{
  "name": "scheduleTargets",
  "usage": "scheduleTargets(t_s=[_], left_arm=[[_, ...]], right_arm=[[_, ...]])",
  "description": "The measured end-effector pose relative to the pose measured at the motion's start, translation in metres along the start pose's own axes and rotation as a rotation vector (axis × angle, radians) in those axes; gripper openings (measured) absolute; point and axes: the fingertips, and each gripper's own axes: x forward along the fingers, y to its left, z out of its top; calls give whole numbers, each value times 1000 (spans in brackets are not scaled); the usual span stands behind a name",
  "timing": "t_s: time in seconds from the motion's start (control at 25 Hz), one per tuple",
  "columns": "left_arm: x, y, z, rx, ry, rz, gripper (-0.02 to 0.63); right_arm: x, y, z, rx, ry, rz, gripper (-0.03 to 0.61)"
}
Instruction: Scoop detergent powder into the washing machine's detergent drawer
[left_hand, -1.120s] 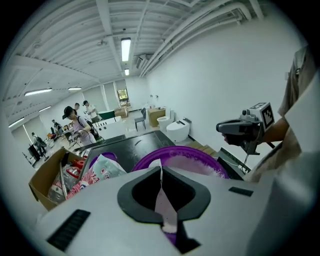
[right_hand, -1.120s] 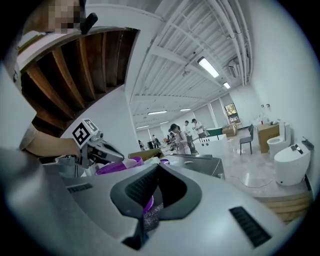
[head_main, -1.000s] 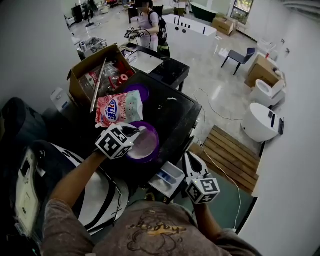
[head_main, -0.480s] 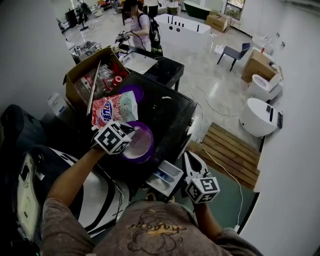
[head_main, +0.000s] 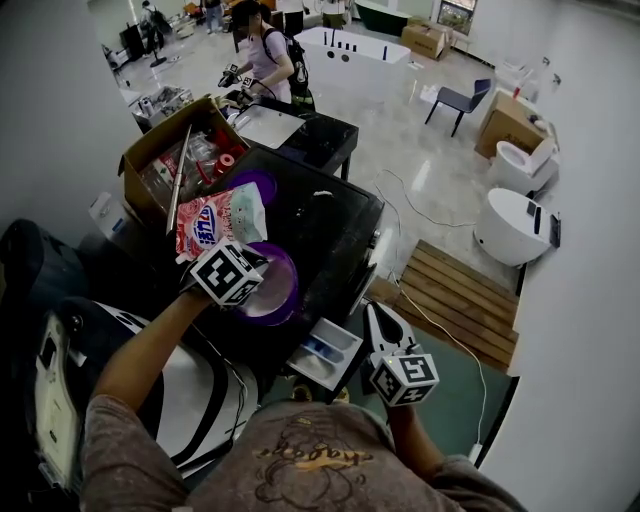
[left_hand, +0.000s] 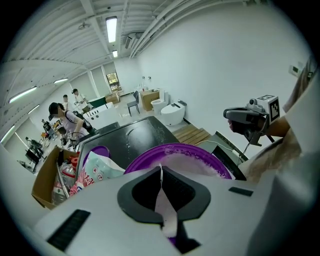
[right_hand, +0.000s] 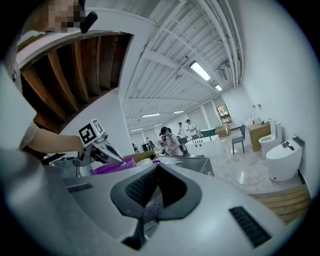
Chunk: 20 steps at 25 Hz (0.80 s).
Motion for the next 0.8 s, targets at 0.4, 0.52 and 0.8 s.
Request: scheduleTargets(t_s=[0.4,0.52,0.8], left_arm=[[4,-18,0,-24,2,-78,25],[4,-25,-2,-30,3,-104,26],[2,-37,-4,-39,11,-153,26]], right_arm=[[0,-2,4,2,4,-16,2],[0,0,5,15,-3,-6,2],[-1,2,4,-8,10,-1,2]])
